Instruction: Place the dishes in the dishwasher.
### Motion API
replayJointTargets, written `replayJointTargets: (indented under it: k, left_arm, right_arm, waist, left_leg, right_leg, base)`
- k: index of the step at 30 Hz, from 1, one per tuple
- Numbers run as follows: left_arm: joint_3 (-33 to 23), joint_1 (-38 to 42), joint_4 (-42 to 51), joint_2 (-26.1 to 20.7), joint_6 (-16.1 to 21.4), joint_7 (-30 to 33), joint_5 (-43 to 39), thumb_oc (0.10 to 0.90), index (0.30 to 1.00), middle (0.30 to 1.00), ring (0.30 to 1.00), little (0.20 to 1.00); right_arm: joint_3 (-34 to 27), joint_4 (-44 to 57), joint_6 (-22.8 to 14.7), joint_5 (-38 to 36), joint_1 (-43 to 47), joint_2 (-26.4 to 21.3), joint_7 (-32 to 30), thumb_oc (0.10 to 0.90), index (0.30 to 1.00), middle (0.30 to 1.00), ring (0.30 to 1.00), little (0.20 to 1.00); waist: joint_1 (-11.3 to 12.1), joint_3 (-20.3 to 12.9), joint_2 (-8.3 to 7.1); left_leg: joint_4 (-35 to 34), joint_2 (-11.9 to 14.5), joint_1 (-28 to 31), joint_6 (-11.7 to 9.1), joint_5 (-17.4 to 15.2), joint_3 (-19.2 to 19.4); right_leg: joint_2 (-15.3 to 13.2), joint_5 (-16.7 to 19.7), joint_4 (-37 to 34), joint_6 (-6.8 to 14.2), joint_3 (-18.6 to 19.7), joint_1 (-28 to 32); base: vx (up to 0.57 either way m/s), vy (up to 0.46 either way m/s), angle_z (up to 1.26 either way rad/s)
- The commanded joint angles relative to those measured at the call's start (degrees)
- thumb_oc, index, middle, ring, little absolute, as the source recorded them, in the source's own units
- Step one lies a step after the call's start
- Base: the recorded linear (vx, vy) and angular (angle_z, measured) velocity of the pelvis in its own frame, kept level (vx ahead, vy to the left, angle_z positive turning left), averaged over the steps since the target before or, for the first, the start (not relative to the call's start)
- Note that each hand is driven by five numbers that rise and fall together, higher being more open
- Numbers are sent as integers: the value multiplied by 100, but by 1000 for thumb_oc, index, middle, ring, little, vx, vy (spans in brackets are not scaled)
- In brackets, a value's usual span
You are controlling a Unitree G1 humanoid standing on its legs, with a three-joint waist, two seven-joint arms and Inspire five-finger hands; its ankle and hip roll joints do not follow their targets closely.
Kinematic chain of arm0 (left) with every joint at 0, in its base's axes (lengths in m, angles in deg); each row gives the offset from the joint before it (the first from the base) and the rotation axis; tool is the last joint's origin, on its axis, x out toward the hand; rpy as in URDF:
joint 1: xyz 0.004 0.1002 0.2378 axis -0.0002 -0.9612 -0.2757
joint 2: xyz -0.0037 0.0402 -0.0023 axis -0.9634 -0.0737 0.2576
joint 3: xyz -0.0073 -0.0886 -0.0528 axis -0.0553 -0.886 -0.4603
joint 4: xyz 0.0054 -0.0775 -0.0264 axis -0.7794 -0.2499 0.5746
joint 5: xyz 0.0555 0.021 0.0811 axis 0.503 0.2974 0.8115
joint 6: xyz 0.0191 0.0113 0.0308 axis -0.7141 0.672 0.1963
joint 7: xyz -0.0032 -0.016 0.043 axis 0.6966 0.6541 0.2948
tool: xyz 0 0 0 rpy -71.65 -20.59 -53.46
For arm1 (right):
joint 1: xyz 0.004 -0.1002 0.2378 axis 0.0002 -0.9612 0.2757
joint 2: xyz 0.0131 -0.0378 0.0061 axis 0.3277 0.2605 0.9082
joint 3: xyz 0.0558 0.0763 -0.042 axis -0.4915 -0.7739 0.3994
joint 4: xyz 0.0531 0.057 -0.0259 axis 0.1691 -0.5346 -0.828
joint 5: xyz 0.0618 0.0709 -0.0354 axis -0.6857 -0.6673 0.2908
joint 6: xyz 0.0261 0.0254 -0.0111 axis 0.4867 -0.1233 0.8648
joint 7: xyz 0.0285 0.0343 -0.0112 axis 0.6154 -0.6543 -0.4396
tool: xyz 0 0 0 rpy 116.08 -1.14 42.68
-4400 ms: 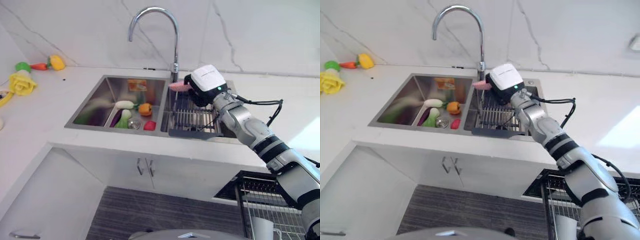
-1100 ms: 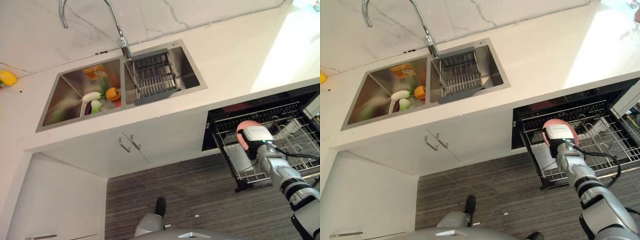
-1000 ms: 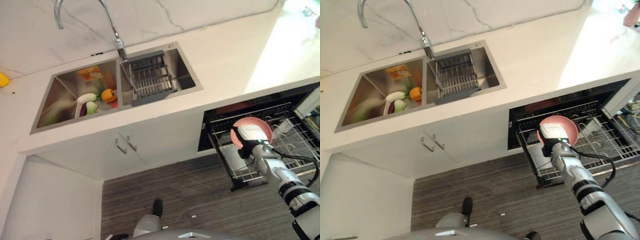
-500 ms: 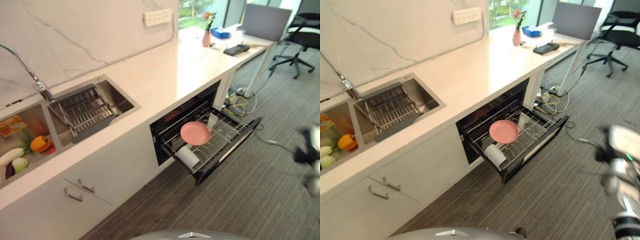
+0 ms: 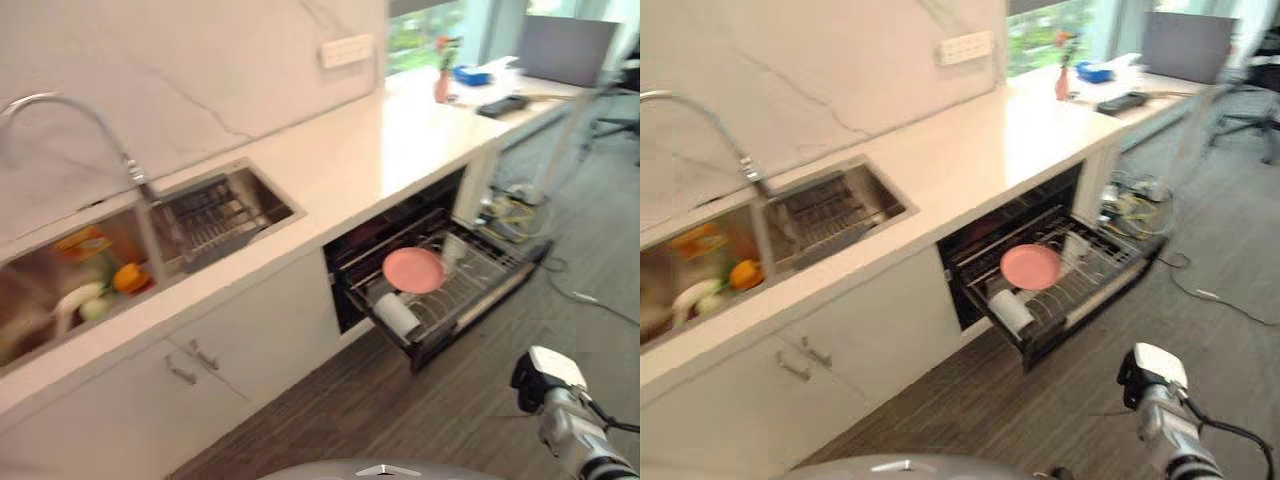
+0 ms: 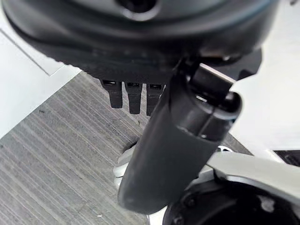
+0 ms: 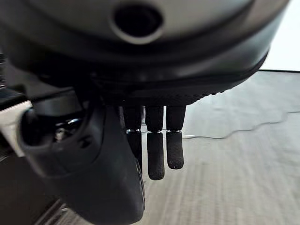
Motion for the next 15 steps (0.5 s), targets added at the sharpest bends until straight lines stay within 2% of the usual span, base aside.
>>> replayJointTargets:
  k: [1, 2, 3, 4, 5, 6, 8, 10, 11, 13, 14, 15]
  left_arm:
    - [335, 501, 37, -67, 155, -12, -86, 800, 900, 900, 900, 900]
    - [339, 506, 39, -63, 154, -12, -88, 800, 900, 900, 900, 900]
    - [490, 459, 67, -70, 153, -58, -75, 800, 900, 900, 900, 900]
    - [556, 451, 82, -78, 146, -88, -63, 800, 900, 900, 900, 900]
    - [561, 457, 85, -71, 143, -89, -64, 800, 900, 900, 900, 900]
    - [674, 436, 18, -62, 134, -113, 12, 800, 900, 900, 900, 900]
    - [728, 388, -3, -85, 139, -121, 91, 800, 900, 900, 900, 900]
    - [743, 360, -17, -113, 132, -107, 128, 800, 900, 900, 900, 900]
    - [705, 295, -148, -191, 116, -56, 190, 800, 900, 900, 900, 900]
    - [634, 289, -219, -200, 111, -36, 192, 800, 900, 900, 900, 900]
    - [500, 256, -269, -273, 98, 12, 168, 800, 900, 900, 900, 900]
    - [486, 258, -271, -271, 99, 12, 169, 800, 900, 900, 900, 900]
  right_arm:
    - [-32, -551, -120, -448, 1282, -213, -262, 400, 300, 300, 300, 300]
    - [-23, -584, -135, -459, 1304, -216, -272, 400, 300, 300, 300, 300]
    - [-12, -805, -142, -622, 1556, -249, -272, 400, 300, 300, 300, 300]
    - [-12, -873, -165, -692, 1690, -311, -272, 400, 300, 300, 300, 300]
    - [-9, -889, -173, -699, 1702, -322, -272, 400, 300, 300, 300, 300]
    - [-17, -970, -188, -805, 1937, -454, -288, 400, 300, 300, 300, 300]
    - [33, -904, -219, -791, 2096, -588, -273, 400, 300, 300, 300, 300]
    - [91, -797, -226, -743, 2189, -672, -270, 400, 300, 300, 300, 300]
    - [196, -377, -256, -615, 2450, -880, -328, 400, 300, 300, 300, 300]
    - [215, -143, -252, -558, 2502, -931, -345, 400, 300, 300, 300, 300]
    - [386, 201, -279, -326, 2613, -1057, -351, 400, 300, 300, 300, 300]
    - [393, 209, -272, -319, 2624, -1052, -345, 400, 300, 300, 300, 300]
  waist:
    - [363, 213, 28]
    - [344, 214, 33]
    - [537, 255, 226]
    - [610, 269, 338]
    - [592, 268, 349]
    - [741, 251, 532]
    - [844, 217, 627]
    - [882, 220, 643]
    - [994, 253, 555]
    - [1000, 262, 490]
    - [1084, 307, 319]
    - [1075, 304, 313]
  left_leg:
    - [105, -149, -383, 0, -174, -230]
    - [105, -151, -395, 0, -168, -254]
    - [105, -232, -569, -21, -76, -456]
    - [104, -276, -664, -42, -22, -569]
    - [105, -279, -678, -42, -15, -594]
    - [99, -357, -818, -85, 74, -766]
    - [97, -423, -882, -100, 119, -864]
    - [99, -453, -903, -102, 139, -910]
    - [96, -489, -989, -86, 156, -1025]
    - [97, -499, -1025, -78, 157, -1054]
    - [95, -474, -1096, -66, 157, -1102]
    - [96, -476, -1107, -66, 158, -1101]
  right_leg:
    - [3, -782, 135, -49, -347, 347]
    - [5, -783, 133, -49, -372, 352]
    - [-48, -785, 140, -33, -623, 398]
    - [-81, -785, 142, -23, -777, 420]
    - [-78, -785, 142, -21, -803, 424]
    - [-125, -798, 146, 1, -1068, 491]
    - [-161, -794, 149, 32, -1245, 565]
    - [-170, -790, 154, 46, -1317, 601]
    - [-191, -787, 189, 65, -1432, 614]
    - [-196, -797, 210, 62, -1451, 595]
    - [-178, -804, 237, 61, -1471, 540]
    - [-180, -806, 240, 61, -1469, 528]
  base:
    - [-40, 2, 91]
    - [-95, 48, 85]
    - [-96, 71, 81]
    - [-97, 72, 65]
    - [-63, 85, 88]
    - [-26, 83, 93]
    - [6, 90, 89]
    - [38, 58, 61]
    - [50, 47, 41]
    - [78, 42, 59]
    - [80, 25, 61]
    - [58, 6, 36]
